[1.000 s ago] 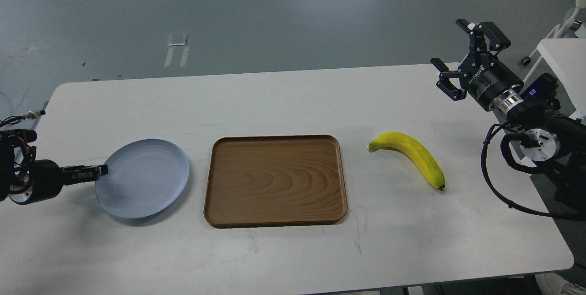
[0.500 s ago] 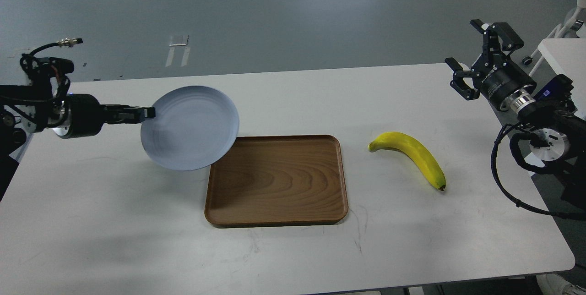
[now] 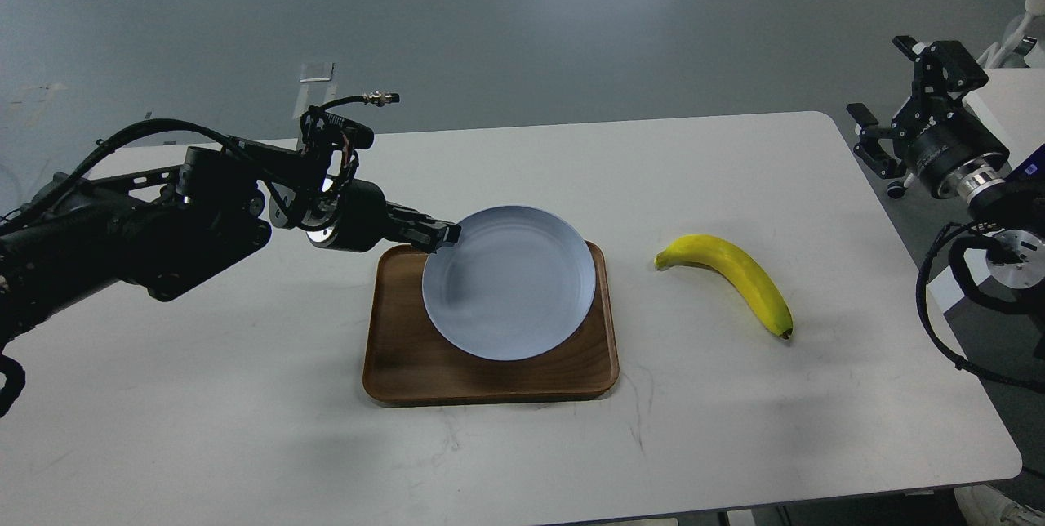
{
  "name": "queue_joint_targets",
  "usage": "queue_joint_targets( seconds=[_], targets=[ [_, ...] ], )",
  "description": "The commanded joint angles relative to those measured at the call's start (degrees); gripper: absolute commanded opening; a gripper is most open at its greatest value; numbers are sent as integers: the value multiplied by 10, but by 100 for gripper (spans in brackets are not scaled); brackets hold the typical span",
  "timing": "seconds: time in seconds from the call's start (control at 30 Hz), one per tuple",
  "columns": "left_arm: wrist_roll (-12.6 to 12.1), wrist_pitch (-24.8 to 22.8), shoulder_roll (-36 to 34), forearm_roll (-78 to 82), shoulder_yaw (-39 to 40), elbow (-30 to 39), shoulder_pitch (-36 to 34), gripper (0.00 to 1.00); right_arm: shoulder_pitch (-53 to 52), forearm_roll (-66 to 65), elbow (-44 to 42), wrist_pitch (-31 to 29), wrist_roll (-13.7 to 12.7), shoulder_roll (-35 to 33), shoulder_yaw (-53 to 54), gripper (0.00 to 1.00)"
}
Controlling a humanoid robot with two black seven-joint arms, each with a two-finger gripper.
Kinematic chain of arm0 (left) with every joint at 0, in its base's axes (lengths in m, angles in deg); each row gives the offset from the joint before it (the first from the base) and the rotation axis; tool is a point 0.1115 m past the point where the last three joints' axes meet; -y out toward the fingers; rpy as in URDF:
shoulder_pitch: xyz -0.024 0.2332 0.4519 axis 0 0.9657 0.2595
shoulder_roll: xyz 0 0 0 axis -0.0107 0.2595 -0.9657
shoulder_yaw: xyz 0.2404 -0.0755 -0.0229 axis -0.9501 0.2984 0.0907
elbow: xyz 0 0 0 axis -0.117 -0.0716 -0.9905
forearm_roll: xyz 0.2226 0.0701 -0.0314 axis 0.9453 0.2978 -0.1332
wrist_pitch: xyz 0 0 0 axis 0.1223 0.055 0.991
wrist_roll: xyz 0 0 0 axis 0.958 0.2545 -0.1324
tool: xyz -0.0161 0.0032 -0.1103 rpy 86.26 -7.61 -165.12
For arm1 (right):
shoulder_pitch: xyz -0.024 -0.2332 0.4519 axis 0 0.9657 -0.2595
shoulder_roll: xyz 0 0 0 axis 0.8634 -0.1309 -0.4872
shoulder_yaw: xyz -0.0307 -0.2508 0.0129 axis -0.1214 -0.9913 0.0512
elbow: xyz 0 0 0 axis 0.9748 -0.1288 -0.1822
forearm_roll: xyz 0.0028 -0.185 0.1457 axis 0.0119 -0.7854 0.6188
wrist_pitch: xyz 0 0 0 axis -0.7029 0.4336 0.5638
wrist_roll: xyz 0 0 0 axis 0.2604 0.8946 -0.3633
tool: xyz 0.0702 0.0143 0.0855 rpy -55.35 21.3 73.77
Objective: Place banana on plate with both arms
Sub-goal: 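Lower the plate onto the wooden tray and release with the left gripper, then raise the left gripper away and reach the right gripper to the banana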
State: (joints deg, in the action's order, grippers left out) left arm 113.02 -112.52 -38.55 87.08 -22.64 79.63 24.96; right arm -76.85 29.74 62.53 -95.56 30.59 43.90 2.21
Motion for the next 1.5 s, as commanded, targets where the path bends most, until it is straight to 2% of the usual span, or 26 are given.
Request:
queue_joint_targets(
  seconds=[0.0,0.2,0.5,0.53,0.57,0.6,0.7,0.73,0.77,0.93,1.1,1.23,1.37,1.47],
  targets=[
    [0,2,34,-1,-18,-47,2,0,2,0,0,0,0,-1,-1,100],
    [0,2,55,-2,-24,-79,6,0,2,0,0,0,0,-1,-1,100],
    [0,2,65,-9,-39,-82,6,0,2,0,0,0,0,0,0,100],
    [0,2,65,-9,-39,-82,6,4,3,0,0,0,0,0,0,100],
    [0,2,67,-10,-39,-82,6,23,5,0,0,0,0,0,0,100],
    [0,2,68,-11,-39,-82,6,30,5,0,0,0,0,0,0,100],
    [0,2,76,-11,-40,-82,8,61,5,0,0,0,0,0,0,100],
    [0,2,80,-12,-40,-82,6,88,5,0,0,0,0,0,0,100],
    [0,1,82,-14,-39,-82,5,99,5,0,0,0,0,0,0,100],
    [0,0,71,-66,-28,-78,-6,99,6,0,0,0,0,0,0,100],
    [0,-2,18,-330,-3,-73,-27,99,6,0,0,0,0,-1,-1,100],
    [0,-4,-40,-637,30,-73,-19,99,6,0,2,0,0,-1,-5,100],
    [0,-8,-85,-757,36,-72,3,99,6,0,6,0,0,-1,-9,100],
    [0,-29,-117,-819,80,-77,47,99,4,-4,11,0,0,-3,-11,100]
  ],
)
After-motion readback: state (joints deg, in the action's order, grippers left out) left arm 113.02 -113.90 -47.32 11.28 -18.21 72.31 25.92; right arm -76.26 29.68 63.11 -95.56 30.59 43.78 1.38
